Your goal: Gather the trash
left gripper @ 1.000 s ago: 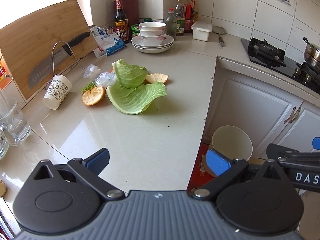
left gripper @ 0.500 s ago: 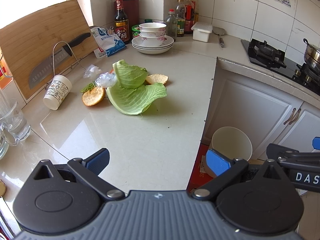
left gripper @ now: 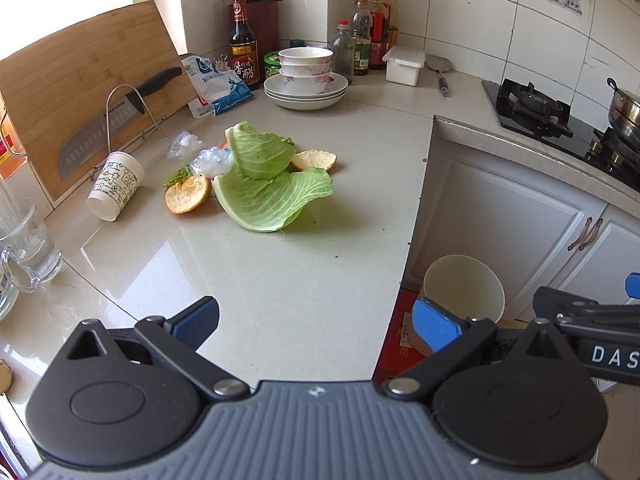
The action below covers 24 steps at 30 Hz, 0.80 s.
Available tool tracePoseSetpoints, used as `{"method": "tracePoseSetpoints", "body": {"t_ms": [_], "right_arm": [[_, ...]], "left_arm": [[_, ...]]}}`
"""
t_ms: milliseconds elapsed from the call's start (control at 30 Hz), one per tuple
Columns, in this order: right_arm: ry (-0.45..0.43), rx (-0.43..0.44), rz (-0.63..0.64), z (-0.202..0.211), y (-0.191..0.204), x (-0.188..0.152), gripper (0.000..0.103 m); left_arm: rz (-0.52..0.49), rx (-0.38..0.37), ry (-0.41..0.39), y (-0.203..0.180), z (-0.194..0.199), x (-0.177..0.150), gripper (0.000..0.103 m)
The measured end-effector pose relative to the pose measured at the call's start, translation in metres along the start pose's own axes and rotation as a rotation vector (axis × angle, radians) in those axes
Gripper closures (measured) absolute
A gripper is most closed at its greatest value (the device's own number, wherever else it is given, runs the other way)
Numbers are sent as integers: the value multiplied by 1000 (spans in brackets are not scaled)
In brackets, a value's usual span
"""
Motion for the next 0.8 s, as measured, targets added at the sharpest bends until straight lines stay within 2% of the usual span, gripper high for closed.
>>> {"method": "tracePoseSetpoints", "body": {"t_ms": [800], "right_arm": [[0, 24, 16, -5, -6, -1, 0]], "left_arm": [[3, 18, 17, -9, -4, 3, 1]]}}
Point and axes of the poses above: each gripper's, at about its wrist camera, not at the fingertips, and z roughly against the way its jaws point, y to its left, x to its top, the point moved 6 cm from there along -z, roughly the way its jaws point, and after that the axes turned 1 degree about x, right-handed, at the moved point
